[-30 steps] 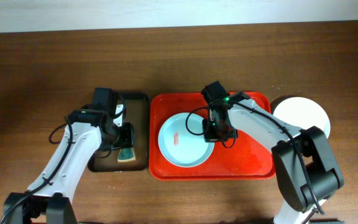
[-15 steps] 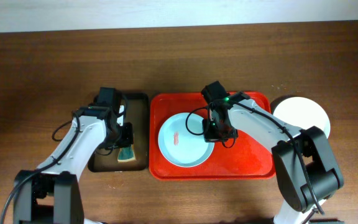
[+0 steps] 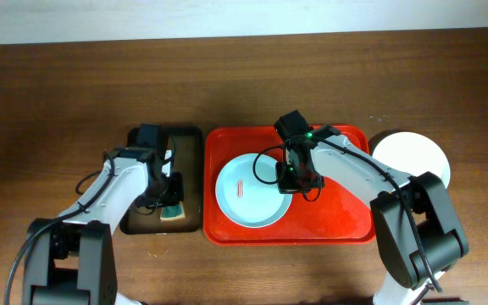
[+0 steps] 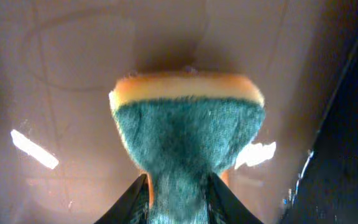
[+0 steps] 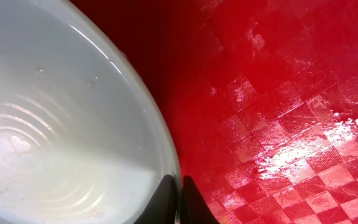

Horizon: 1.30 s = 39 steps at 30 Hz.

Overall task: Clean dirty plates on tray and stack at the side
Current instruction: 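Lower the left gripper and grasp the green sponge, then carry the sponge onto the light blue plate and scrub it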

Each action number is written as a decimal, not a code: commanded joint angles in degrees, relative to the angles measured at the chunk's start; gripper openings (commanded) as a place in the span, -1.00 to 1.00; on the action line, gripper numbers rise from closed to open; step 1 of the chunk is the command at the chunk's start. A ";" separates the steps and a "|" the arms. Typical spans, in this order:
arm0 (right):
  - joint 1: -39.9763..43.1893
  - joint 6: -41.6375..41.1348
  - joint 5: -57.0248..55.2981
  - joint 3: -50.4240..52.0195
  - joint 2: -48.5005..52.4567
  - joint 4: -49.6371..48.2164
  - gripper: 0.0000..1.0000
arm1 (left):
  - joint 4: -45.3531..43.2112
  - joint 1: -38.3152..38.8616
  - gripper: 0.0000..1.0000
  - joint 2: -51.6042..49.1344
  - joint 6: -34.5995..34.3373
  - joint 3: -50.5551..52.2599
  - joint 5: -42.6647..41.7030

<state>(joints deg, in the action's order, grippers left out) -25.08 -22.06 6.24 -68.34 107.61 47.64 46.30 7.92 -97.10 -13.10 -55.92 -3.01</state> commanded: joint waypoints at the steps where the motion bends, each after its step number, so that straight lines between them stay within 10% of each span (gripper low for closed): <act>1: -0.46 0.13 -0.94 0.74 -0.74 -0.13 -0.92 | -2.38 0.24 -0.47 -0.57 -0.52 2.56 -0.61; 5: -0.46 0.13 -0.92 0.74 -0.74 -0.13 -0.91 | -2.43 0.20 -1.00 -0.52 -0.48 2.51 -0.63; 16: -0.35 -4.35 10.73 0.74 -0.76 0.09 -0.92 | 0.52 0.17 -1.00 14.69 1.55 -5.38 -0.63; 20: -0.31 -8.92 10.71 0.74 -0.74 -1.53 -0.92 | 11.69 0.20 -1.00 13.60 2.54 -15.61 -0.63; 39: -0.42 -9.68 7.91 0.74 -0.74 -2.21 -0.92 | 13.38 6.71 -1.00 -1.09 2.49 -15.04 3.63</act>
<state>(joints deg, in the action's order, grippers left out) -25.08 -32.29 15.27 -67.70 107.61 44.95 59.57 14.37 -96.75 -11.51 -70.98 0.05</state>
